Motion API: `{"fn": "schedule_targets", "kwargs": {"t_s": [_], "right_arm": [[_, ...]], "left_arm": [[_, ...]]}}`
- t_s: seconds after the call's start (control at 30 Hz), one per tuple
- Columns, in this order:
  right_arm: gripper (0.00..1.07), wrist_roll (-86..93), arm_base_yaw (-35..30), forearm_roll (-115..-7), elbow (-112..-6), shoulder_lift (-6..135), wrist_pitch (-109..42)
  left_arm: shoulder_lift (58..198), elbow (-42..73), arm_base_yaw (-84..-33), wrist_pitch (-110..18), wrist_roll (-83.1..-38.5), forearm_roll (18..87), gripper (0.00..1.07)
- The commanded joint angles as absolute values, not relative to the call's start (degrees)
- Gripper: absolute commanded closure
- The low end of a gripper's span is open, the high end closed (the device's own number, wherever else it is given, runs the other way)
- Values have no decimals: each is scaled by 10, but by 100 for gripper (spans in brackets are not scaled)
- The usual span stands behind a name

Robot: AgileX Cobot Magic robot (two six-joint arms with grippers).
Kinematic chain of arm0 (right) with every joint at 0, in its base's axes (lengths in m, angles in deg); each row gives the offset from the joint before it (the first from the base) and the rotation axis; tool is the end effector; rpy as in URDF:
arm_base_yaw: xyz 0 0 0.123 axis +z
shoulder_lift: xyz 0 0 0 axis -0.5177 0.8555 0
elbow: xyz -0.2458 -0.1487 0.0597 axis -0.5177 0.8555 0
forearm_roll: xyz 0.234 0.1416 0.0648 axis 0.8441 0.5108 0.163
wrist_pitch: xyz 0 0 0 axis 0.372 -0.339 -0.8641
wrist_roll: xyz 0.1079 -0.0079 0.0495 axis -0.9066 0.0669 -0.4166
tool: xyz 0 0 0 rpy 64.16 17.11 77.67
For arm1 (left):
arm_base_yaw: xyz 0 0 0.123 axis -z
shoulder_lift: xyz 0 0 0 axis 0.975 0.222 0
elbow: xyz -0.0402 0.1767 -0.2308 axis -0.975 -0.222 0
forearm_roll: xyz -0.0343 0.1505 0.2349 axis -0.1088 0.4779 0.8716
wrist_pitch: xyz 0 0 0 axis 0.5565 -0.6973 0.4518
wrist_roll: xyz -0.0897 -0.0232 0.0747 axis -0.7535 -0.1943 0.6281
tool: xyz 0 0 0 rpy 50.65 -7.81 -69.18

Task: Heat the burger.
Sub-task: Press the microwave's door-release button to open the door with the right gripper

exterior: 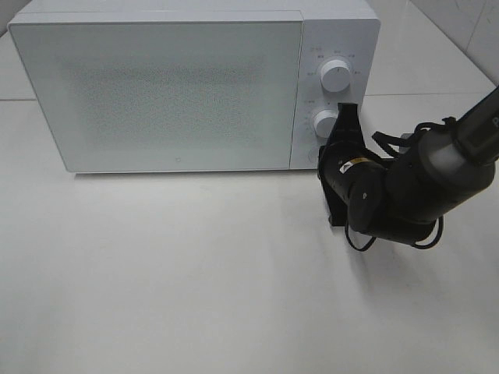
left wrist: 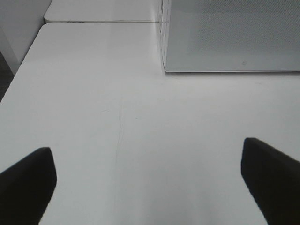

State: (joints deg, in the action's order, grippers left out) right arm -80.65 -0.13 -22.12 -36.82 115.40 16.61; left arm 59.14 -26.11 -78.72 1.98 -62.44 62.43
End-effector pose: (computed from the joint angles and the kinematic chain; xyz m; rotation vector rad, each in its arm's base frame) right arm 0.3647 0.1492 0.0619 1.5227 1.3945 1.0518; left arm 0.0377 -0.0075 0.2826 0.0132 2.0124 -0.0579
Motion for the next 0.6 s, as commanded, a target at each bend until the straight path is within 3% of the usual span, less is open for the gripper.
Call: {"fn": "schedule_targets", "kwargs": {"t_s": [0.03,0.6], "right_arm": [[107,-796,-7,-225,-376,1154,145],[107,-803,-10,-232,-415,1192,167]], "left_arm": [[581,-263,-784,19,-625,625,6],[581,-263,-784,19,-625,625,6]]}}
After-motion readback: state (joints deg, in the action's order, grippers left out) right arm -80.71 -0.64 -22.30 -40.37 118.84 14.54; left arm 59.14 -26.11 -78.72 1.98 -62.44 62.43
